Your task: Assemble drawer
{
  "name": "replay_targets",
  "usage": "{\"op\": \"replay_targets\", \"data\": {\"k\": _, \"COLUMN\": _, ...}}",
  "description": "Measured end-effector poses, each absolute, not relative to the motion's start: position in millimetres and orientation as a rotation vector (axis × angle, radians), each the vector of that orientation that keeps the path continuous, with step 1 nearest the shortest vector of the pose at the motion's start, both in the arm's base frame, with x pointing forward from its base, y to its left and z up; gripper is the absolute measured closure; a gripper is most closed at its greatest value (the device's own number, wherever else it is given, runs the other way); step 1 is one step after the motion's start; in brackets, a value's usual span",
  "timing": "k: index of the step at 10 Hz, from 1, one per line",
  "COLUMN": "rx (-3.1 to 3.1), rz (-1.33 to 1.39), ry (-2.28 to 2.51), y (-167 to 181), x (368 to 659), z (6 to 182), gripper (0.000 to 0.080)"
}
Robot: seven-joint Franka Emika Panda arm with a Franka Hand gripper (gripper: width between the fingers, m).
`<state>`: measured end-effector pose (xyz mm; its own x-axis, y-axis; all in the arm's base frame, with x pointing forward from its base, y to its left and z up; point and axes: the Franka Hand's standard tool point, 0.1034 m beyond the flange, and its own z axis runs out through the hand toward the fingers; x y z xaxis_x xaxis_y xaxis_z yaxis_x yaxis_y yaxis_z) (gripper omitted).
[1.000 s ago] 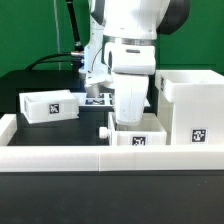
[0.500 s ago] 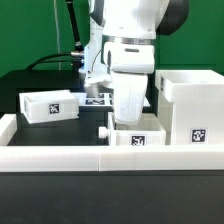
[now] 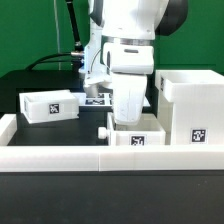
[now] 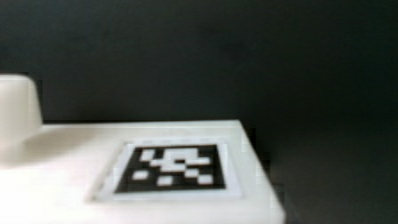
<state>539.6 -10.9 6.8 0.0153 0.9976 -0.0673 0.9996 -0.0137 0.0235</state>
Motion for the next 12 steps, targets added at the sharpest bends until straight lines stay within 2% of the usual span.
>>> {"op": "replay_targets", "data": {"k": 6, "rx": 2.227, "rz": -0.045, "ry": 2.12, "y": -8.2, "x": 543.5, "z": 15.1, "gripper": 0.0757}}
{"op": "replay_targets", "data": {"k": 12, "rx": 2.212, "rz": -0.03, "ry": 2.127, "y": -4.9, "x": 542.7, "z": 12.9, "gripper": 0.0757}}
